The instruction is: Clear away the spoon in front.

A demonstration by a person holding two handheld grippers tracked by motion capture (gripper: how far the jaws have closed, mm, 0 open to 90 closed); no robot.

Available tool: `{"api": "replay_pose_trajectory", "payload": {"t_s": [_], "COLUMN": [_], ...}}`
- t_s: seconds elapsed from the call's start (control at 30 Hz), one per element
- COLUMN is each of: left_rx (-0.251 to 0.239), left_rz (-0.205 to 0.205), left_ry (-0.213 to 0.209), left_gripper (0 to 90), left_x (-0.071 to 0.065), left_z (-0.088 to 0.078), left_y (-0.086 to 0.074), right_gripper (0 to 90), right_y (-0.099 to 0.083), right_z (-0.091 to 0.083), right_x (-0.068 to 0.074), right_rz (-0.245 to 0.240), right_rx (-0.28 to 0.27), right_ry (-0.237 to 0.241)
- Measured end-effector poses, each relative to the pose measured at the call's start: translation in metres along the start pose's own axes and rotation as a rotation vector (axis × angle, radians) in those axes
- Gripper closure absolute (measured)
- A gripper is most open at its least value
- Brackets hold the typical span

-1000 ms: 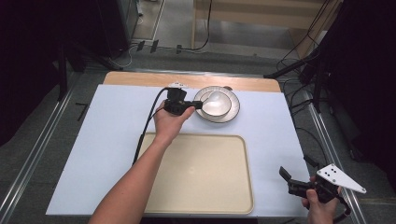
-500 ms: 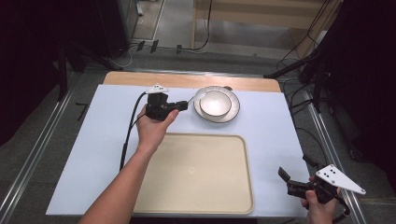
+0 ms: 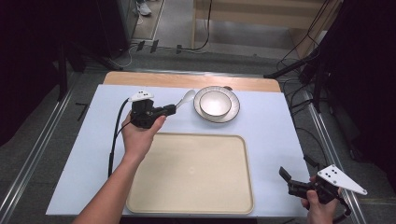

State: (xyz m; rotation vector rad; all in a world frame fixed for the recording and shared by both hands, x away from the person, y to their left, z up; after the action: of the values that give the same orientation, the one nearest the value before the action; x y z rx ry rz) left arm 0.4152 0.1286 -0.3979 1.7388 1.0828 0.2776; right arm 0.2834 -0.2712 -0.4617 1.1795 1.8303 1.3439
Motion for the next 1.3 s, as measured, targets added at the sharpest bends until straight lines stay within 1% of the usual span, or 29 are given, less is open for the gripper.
{"api": "replay_pose_trajectory", "payload": {"t_s": [0.03,0.07,0.1,0.13,0.27,0.37,0.43,0.53,0.57,0.6,0.67,0.77,0.8,0.9,0.93,1.0,1.03,1.2,1.23,1.3], "left_rx": [0.0,-0.016,-0.024,-0.026,-0.04,-0.051,-0.054,-0.06,-0.06,-0.058,-0.067,-0.076,-0.081,-0.082,-0.084,-0.088,-0.086,-0.09,-0.089,-0.094], "left_rz": [0.0,-0.001,-0.003,0.006,0.006,-0.005,0.003,-0.006,-0.006,-0.012,-0.025,-0.03,-0.037,-0.034,-0.036,-0.043,-0.042,-0.063,-0.061,-0.073], "left_ry": [0.0,0.009,0.014,0.02,0.032,0.032,0.045,0.06,0.06,0.07,0.073,0.082,0.08,0.088,0.091,0.093,0.098,0.107,0.11,0.118], "left_gripper": [87.1,87.1,87.1,87.1,87.1,87.1,87.1,87.1,87.1,87.1,87.1,87.1,87.1,87.1,87.1,87.1,87.1,87.0,87.0,87.0], "left_x": [0.0,0.0,0.0,0.0,0.0,0.001,0.003,0.008,0.008,0.011,0.011,0.009,0.008,0.006,0.005,0.004,0.004,0.005,0.006,0.007], "left_z": [0.0,-0.008,-0.011,-0.014,-0.025,-0.033,-0.039,-0.046,-0.046,-0.05,-0.054,-0.059,-0.06,-0.063,-0.066,-0.068,-0.069,-0.073,-0.074,-0.077], "left_y": [0.0,0.0,0.0,-0.001,-0.004,-0.01,-0.015,-0.023,-0.023,-0.029,-0.036,-0.045,-0.047,-0.052,-0.057,-0.061,-0.065,-0.079,-0.082,-0.087], "right_gripper": [0.0,0.0,0.0,0.0,0.0,0.0,0.0,0.0,0.0,0.0,0.0,0.0,0.0,0.0,0.0,0.0,0.0,0.0,0.0,0.0], "right_y": [0.0,-0.001,-0.001,-0.001,-0.001,-0.001,-0.001,-0.001,-0.001,-0.001,-0.001,-0.002,-0.002,-0.002,-0.003,-0.003,-0.003,-0.004,-0.004,-0.004], "right_z": [-0.001,-0.001,-0.001,-0.001,0.0,0.001,0.001,0.001,0.001,0.001,0.002,0.002,0.002,0.002,0.002,0.002,0.003,0.004,0.004,0.003], "right_x": [0.001,0.001,0.001,0.002,0.003,0.004,0.004,0.005,0.005,0.007,0.008,0.008,0.008,0.009,0.009,0.009,0.009,0.008,0.008,0.009], "right_rz": [-0.002,0.002,0.001,0.0,-0.002,-0.005,-0.008,-0.01,-0.01,-0.013,-0.019,-0.024,-0.023,-0.023,-0.023,-0.021,-0.021,-0.02,-0.021,-0.019], "right_rx": [0.001,0.002,0.001,0.001,0.003,0.005,0.007,0.008,0.008,0.008,0.01,0.017,0.018,0.016,0.019,0.025,0.027,0.028,0.027,0.03], "right_ry": [0.001,0.004,0.006,0.007,0.011,0.01,0.01,0.01,0.01,0.011,0.011,0.014,0.013,0.013,0.013,0.013,0.014,0.01,0.01,0.009]}}
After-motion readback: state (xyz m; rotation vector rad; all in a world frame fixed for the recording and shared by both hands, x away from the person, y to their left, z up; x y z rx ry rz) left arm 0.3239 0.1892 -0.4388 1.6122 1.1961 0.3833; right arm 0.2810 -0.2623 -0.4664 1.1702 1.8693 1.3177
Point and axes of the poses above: each handheld gripper's, and its own axes: z roughly forward along the jaws, y roughly out of its top, x roughly to its left, the point moved 9 cm from there along z, roughly forward along the jaws, and after that the axes turned 1 degree about -z, right-handed, at the moved point
